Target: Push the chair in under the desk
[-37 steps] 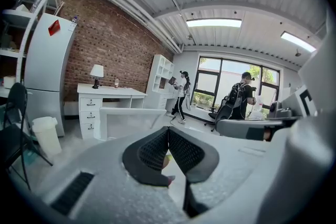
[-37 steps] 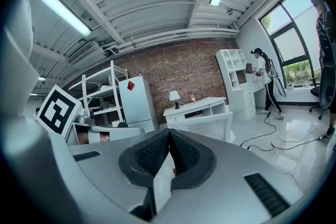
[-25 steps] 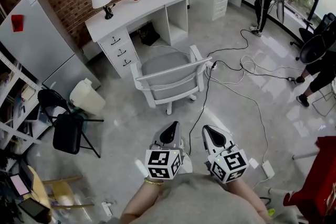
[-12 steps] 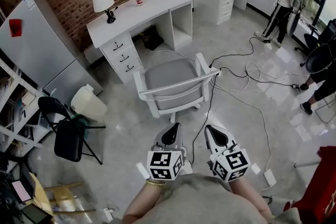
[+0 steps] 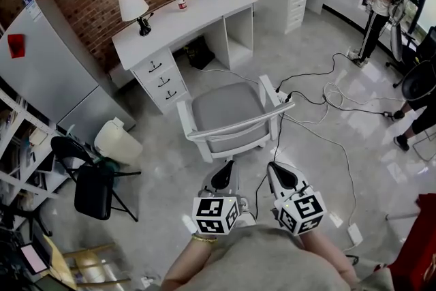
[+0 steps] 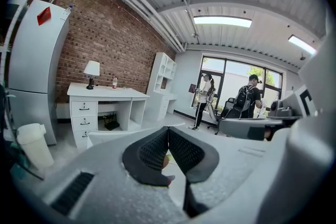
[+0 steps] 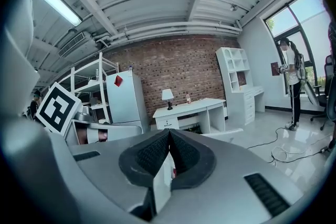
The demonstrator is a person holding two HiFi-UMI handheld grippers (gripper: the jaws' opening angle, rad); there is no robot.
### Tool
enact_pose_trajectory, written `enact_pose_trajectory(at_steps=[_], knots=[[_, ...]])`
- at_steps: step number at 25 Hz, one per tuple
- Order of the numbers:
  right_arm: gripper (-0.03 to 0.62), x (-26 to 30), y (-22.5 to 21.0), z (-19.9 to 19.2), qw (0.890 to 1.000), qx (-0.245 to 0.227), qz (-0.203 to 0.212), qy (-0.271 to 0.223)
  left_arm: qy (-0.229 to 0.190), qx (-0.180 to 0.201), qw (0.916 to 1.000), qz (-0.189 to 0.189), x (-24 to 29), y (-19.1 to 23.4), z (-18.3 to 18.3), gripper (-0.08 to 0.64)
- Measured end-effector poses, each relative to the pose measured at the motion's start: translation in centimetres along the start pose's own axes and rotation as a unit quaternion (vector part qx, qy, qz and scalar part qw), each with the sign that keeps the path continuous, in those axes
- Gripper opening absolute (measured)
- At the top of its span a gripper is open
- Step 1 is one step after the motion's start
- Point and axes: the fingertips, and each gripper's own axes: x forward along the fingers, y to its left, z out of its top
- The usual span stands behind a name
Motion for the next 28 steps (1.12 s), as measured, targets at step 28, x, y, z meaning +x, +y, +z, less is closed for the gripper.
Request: enact_pose_trajectory(at_steps=[28], knots=[[0.008, 11.6, -2.9, 2.2, 0.999, 0.012, -0.034, -0.006, 0.009, 0.011, 0.9996, -0.024, 7.6, 8.2, 3.1, 0.011]])
